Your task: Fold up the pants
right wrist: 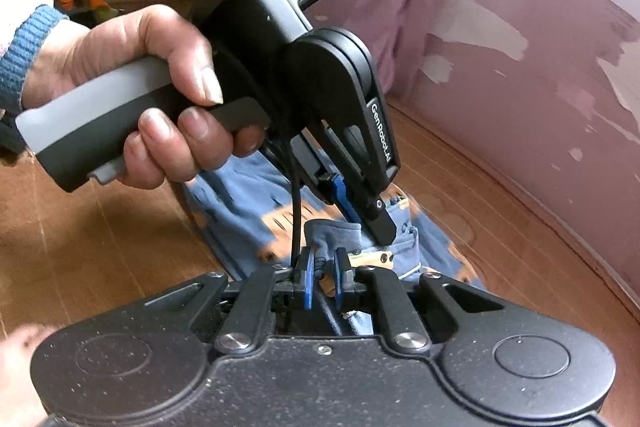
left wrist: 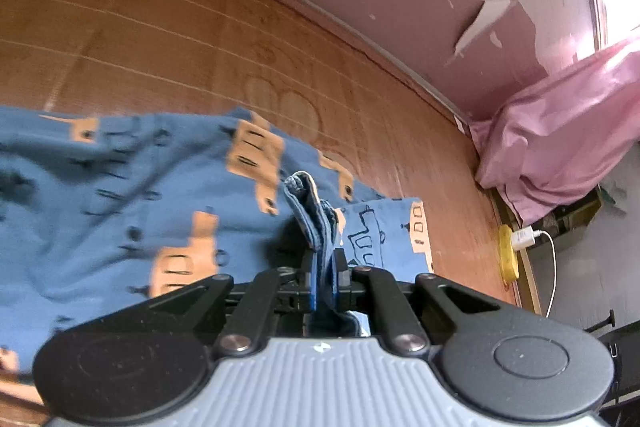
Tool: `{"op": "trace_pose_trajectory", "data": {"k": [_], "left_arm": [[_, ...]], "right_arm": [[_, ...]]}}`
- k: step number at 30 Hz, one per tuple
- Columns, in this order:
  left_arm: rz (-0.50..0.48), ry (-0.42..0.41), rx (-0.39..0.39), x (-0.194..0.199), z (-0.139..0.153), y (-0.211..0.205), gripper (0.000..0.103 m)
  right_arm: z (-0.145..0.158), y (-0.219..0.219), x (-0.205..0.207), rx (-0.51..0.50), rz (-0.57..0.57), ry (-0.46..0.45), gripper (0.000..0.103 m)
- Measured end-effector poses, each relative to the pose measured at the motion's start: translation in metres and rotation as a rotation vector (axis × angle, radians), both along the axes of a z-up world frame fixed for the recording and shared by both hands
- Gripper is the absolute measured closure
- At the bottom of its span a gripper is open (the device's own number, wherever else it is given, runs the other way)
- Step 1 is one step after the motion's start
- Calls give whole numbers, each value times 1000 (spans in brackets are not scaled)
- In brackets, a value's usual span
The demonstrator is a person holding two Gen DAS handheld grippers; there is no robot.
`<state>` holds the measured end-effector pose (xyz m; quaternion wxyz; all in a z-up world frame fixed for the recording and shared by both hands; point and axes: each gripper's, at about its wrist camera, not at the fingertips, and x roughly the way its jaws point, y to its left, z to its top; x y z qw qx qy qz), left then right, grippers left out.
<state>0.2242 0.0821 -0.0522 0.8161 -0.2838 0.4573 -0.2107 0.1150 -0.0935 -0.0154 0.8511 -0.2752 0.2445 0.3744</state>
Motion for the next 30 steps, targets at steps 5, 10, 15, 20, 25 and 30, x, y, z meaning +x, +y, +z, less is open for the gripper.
{"op": "trace_pose_trajectory", "data": {"k": [5,10,15,20,25,30], "left_arm": [[38,-19,23,-10,1,23,96],[60,-21,122,-18,-6,35,96],[74,-8,244,-24,-11,34,86],[104,-115,328,-42,9,26,51],[15,-310,356,-52,20,-13,51],[-122,-290,353,-31,-1,-44,56]], "right_arm": [[-3,24,-3,-8,67,9,93],[-14,44,-1,-46,124,44,93],[-19,46,-8,-92,177,14,79],[4,-17,11,-55,28,-91,38],[-4,-80,87,4,-290,16,67],[-21,-102,130,206,-331,310,80]]}}
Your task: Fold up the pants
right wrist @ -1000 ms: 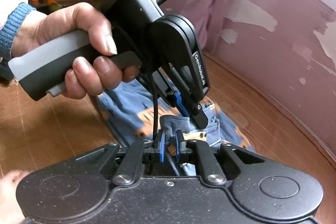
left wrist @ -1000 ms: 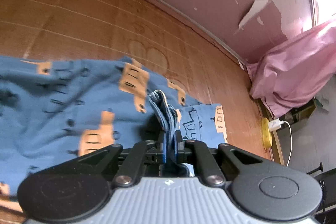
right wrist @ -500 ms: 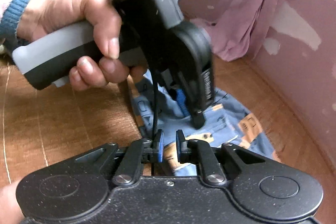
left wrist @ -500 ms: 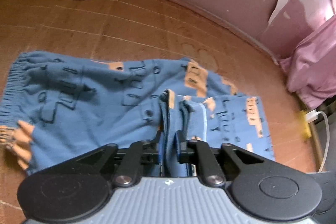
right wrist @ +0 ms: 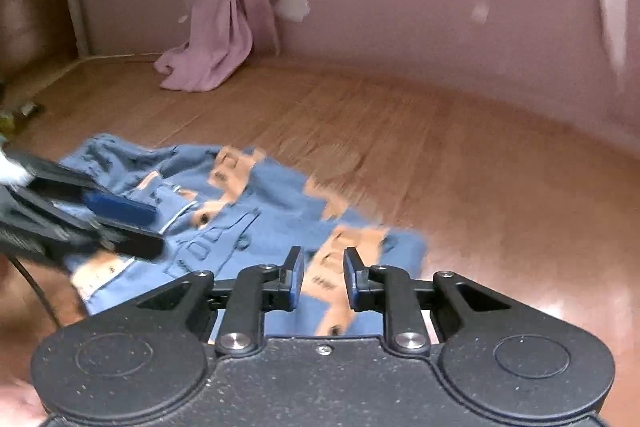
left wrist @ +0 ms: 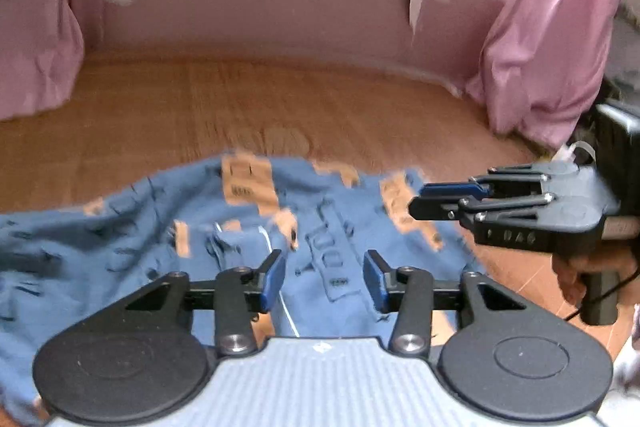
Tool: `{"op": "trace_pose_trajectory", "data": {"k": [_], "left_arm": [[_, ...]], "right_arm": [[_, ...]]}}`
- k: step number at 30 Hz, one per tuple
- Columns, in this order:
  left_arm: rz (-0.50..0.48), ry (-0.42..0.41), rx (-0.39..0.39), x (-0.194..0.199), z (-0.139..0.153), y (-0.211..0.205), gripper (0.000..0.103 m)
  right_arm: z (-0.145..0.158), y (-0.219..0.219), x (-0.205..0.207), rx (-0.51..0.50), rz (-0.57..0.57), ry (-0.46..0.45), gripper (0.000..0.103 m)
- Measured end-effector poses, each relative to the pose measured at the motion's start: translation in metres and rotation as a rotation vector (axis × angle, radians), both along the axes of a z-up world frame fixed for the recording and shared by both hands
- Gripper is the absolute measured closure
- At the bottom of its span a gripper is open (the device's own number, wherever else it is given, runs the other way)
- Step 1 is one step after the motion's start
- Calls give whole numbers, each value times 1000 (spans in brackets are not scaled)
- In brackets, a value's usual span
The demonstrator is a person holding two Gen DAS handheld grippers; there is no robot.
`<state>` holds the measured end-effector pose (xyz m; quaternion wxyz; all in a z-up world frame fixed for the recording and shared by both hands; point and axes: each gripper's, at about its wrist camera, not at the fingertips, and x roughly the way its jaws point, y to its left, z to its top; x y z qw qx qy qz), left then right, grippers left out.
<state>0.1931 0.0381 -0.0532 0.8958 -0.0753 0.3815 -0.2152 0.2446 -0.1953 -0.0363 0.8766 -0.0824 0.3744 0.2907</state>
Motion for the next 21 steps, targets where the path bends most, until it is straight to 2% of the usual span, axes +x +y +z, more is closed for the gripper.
{"op": "trace_pose_trajectory", "data": {"k": [2,4,7,9,10,12,14,15,17,18,19,21], "left_arm": [[18,20,0,5,-10,5,64],[21,11,-9,3,-13,14,67],[30,16,-9,-1,-15,25,69],[55,25,-44,-5,-12,36,70],[84,32,-53,-10,-9,40,64],[160,0,9,-27,0,49,47],[208,-103,73,-51,10,59,43],[246,-134,99,-61,13,64,42],[382,-169,138,-76,15,80,38],[453,-166,143,-79,14,89,34],[516,-153,134,-80,12,98,34],[619,-92,83,-77,3,121,35]], "right_arm": [[-12,7,-1,-63,-18,5,81],[-17,5,-5,-74,-6,-44,80],[-19,6,-10,-77,-15,-69,76],[-20,7,-11,-110,-31,-77,67],[-17,10,-15,-142,-44,-89,65],[-9,12,-27,-133,-31,-130,60],[-4,17,-38,-81,45,-111,52],[-6,24,-46,-89,93,-103,51],[-18,36,-55,-172,153,-123,52],[-25,37,-56,-202,164,-141,49],[-28,32,-54,-174,150,-142,45],[-29,17,-38,-105,102,-62,34]]}}
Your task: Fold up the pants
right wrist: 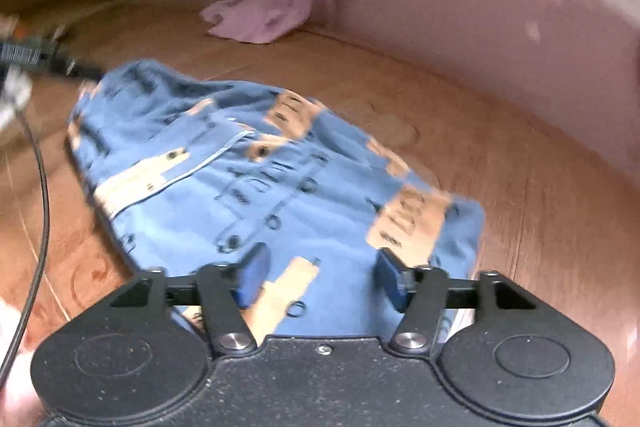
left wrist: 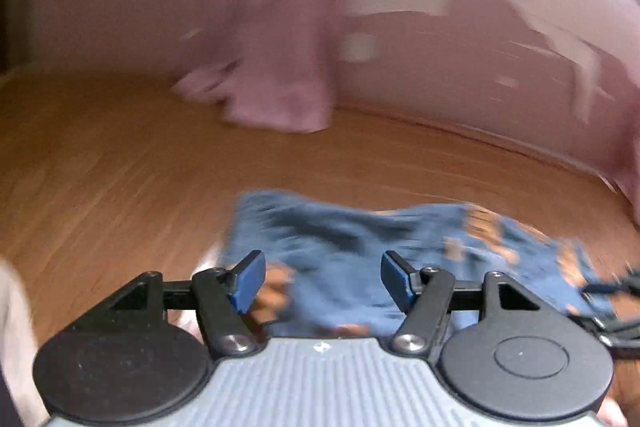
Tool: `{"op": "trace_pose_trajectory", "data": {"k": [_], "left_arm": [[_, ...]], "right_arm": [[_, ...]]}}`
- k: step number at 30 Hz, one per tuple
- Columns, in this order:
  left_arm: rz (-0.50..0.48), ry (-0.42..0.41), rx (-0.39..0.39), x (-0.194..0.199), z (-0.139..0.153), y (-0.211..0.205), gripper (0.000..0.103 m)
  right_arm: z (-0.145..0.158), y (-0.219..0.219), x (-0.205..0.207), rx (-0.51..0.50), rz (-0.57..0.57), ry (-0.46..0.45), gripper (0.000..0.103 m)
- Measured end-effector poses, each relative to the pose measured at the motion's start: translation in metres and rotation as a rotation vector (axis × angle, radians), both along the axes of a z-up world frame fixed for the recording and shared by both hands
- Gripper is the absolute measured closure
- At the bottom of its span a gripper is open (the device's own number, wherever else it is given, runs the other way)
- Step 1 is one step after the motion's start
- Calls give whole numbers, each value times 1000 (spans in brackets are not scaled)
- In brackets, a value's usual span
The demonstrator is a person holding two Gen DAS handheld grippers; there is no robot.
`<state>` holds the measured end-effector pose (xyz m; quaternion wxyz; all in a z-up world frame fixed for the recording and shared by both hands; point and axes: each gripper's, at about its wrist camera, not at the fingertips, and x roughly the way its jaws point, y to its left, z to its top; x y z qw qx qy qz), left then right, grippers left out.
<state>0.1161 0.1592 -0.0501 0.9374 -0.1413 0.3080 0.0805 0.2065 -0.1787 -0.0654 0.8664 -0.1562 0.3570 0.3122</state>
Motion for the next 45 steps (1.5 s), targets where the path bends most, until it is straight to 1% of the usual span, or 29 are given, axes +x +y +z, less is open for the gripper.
{"op": "trace_pose_trajectory", "data": {"k": [1,3,6,9,11,12,13,14,15,16,17,18,21,23,25,26,28,30,32,33,34,36,37,38,39,40,41,43,45], "left_arm": [[31,15,-43,2,-5,10,37],[56,37,-95,9,-12,21,40],[101,78,-91,19,-19,25,45],[151,115,-89,26,-24,23,45],[184,122,-67,30,-25,21,39],[192,125,-60,31,-26,20,34],[194,128,-59,32,-25,20,33],[188,127,-63,30,-22,21,35],[176,127,-65,32,-21,19,50],[164,136,-42,35,-20,14,70],[156,147,14,38,-18,7,70],[135,142,76,39,-16,-4,73],[70,107,264,39,-11,-42,75],[9,90,413,39,-12,-71,75],[-66,74,539,39,-15,-97,76],[-101,64,593,39,-16,-109,76],[-150,47,675,41,-20,-126,76],[-165,36,726,41,-20,-136,76],[-143,47,720,44,-20,-133,74],[-118,62,701,46,-20,-128,69],[-91,81,674,48,-21,-120,66],[-43,122,609,51,-22,-100,65],[-25,141,584,54,-24,-90,61],[-19,161,565,55,-26,-81,56],[-18,169,550,55,-28,-74,46],[-22,161,537,53,-28,-69,42],[-29,157,530,52,-27,-66,41],[-35,164,511,54,-27,-62,36],[-30,167,465,57,-26,-57,35]], "right_arm": [[-1,-8,8,18,-20,26,28],[-1,-16,13,15,-17,18,27],[-1,-17,10,-3,-12,-3,27],[0,-22,8,0,-26,-3,27],[0,-22,8,-2,-28,-4,26],[0,-21,9,-5,-27,-7,27],[-1,-20,8,-9,-25,-10,27],[-1,-20,8,-12,-23,-13,27],[-1,-20,7,-16,-22,-17,27],[0,-21,6,-24,-23,-23,27],[0,-22,5,-32,-24,-27,27],[1,-24,4,-44,-25,-32,27],[4,-29,0,-83,-35,-48,27],[5,-34,-2,-105,-45,-53,27],[7,-39,-3,-117,-60,-52,27],[7,-40,-4,-116,-67,-50,27],[6,-40,-5,-107,-86,-48,27],[6,-36,-8,-114,-94,-61,27],[6,-31,-11,-126,-91,-81,27],[6,-30,-12,-127,-92,-86,27],[6,-31,-12,-124,-94,-85,27],[5,-32,-10,-109,-103,-73,27],[5,-34,-9,-101,-107,-68,27],[5,-34,-10,-96,-111,-65,27],[4,-35,-11,-92,-113,-64,27],[4,-35,-11,-91,-113,-65,27],[4,-35,-11,-91,-112,-66,27],[4,-35,-11,-90,-113,-64,27],[4,-36,-11,-82,-116,-62,27]]}}
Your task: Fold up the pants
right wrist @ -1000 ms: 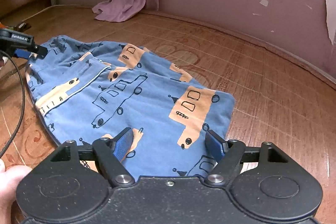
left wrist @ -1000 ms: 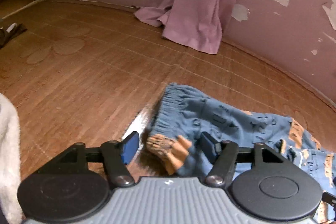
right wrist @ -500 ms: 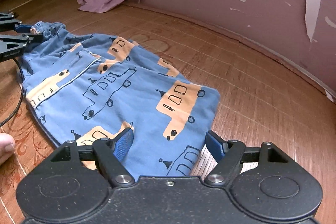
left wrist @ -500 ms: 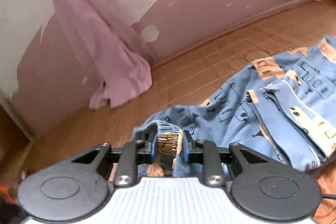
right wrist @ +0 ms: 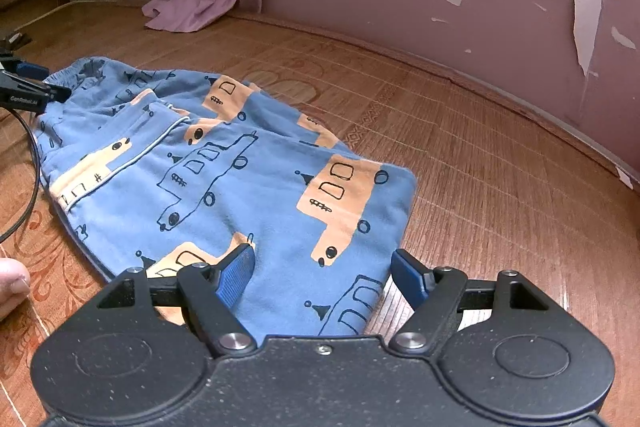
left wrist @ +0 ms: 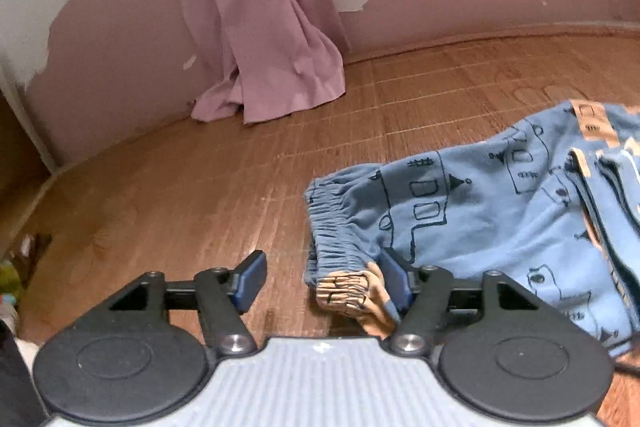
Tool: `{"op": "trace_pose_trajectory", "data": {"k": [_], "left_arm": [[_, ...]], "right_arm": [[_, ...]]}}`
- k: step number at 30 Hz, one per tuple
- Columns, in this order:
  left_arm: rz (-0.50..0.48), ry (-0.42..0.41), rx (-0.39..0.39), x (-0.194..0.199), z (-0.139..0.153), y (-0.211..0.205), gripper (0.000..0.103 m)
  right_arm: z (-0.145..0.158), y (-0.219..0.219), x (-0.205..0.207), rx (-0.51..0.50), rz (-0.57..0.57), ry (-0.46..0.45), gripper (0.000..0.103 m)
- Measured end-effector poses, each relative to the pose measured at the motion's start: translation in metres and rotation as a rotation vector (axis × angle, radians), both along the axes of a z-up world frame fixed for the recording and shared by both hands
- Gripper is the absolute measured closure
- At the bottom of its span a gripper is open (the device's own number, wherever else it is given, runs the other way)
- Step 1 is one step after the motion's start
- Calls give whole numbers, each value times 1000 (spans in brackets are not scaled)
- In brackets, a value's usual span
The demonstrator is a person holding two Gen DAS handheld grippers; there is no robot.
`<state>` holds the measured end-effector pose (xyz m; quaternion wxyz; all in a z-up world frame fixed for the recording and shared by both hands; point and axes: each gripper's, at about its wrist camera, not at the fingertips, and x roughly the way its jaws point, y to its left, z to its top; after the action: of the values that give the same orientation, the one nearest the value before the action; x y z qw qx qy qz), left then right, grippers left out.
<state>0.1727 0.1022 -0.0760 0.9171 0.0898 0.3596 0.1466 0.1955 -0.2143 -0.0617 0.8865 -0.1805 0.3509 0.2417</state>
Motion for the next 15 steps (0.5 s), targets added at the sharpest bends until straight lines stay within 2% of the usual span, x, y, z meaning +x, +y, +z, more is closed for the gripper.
{"op": "trace_pose_trajectory", "data": {"k": [2,5,9,12,15], "left_arm": [[8,4,-66,1,2,7,36],[31,11,-206,-1,4,21,45],[58,14,-331,-2,4,36,51],[64,22,-334,-2,5,37,52],[70,25,-327,-1,6,32,63]], "right_arm": [[0,0,0,4,-1,0,27],[0,0,-1,8,-2,-3,27],[0,-1,-1,8,-1,-2,27],[0,-2,-1,9,0,-2,27],[0,-2,-1,11,0,-2,27]]}}
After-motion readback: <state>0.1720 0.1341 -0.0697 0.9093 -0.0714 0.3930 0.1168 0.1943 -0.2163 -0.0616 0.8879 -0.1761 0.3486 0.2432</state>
